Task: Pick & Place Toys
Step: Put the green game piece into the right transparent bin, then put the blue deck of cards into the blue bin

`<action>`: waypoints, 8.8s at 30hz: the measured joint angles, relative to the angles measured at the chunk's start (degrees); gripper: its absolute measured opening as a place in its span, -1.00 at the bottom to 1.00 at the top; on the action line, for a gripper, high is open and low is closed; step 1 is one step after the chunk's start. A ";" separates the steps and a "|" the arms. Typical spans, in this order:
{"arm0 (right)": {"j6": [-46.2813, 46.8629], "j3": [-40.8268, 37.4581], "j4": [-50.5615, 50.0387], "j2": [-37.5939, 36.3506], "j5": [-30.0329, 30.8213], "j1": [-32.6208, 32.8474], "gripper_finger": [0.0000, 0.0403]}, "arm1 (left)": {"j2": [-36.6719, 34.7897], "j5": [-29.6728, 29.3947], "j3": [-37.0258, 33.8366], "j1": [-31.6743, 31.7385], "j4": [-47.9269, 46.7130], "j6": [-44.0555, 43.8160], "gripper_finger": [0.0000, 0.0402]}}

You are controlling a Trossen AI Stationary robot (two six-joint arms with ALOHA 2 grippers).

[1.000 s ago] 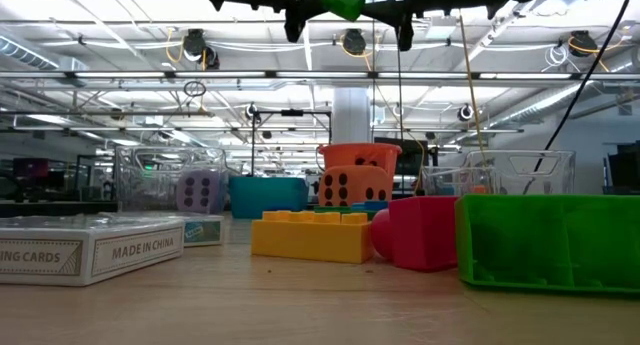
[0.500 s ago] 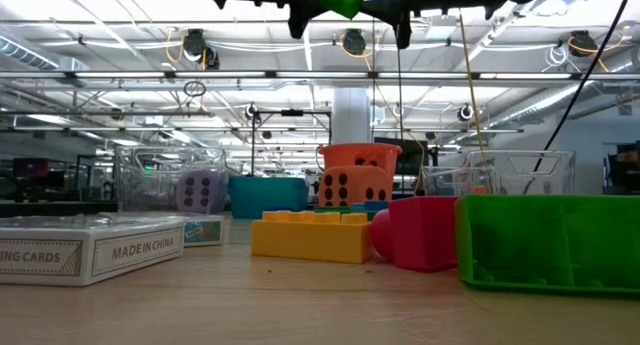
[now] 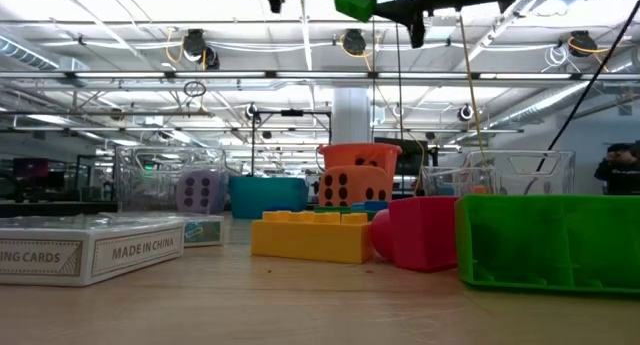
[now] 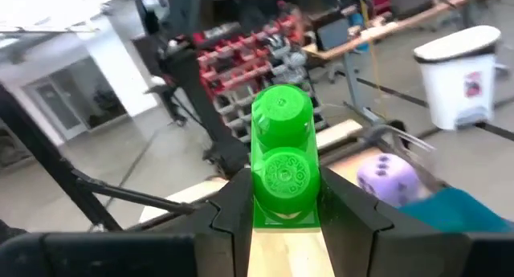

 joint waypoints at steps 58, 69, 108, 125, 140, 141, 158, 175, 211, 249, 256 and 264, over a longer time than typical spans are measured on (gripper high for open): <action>8.28 -26.47 -34.37 -14.78 45.77 -20.96 -0.48 | -9.76 -10.08 -0.07 0.49 -21.29 5.30 0.40; 5.66 -26.47 -29.14 -6.75 38.68 -25.86 -0.48 | -9.09 -11.65 -0.07 0.48 -20.81 5.14 0.40; 4.39 -26.47 -22.88 1.47 38.68 -28.32 -0.14 | -8.37 -11.59 -0.04 0.19 -20.41 4.55 0.40; -2.78 -26.42 -9.88 -11.61 33.60 -23.88 -0.21 | -9.29 -11.55 -0.04 0.23 -16.16 2.82 0.40; 1.54 -26.40 4.47 -14.02 28.02 -11.47 -0.26 | -10.53 -11.87 -0.07 0.52 -9.23 2.10 0.40; 1.55 -26.40 5.39 -14.02 28.02 -10.73 -0.26 | -10.33 -11.94 -0.07 0.38 -9.29 2.10 0.40; 3.59 -26.40 7.83 -14.02 28.20 -3.71 -0.29 | -10.27 -11.83 -0.07 0.12 -9.33 1.68 0.40; 3.31 -26.40 7.81 -14.02 28.23 -1.84 -0.31 | -10.27 -11.81 -0.07 0.12 -9.33 1.81 0.40; 7.58 -26.38 22.32 -14.28 1.83 11.45 -0.46 | -10.27 -11.82 -0.07 0.11 -9.31 1.79 0.40; 0.96 -4.01 -1.39 -10.73 26.83 21.76 -0.57 | -10.78 -0.85 -0.02 -3.47 3.06 -16.71 0.40; -7.75 7.03 -26.88 -1.87 26.66 23.86 -0.57 | -12.89 -10.41 -0.02 -10.88 -14.30 -9.24 0.40; -15.09 5.84 -26.91 2.04 26.62 25.27 -0.57 | -15.99 -29.75 -0.02 -23.10 -35.26 -9.33 0.40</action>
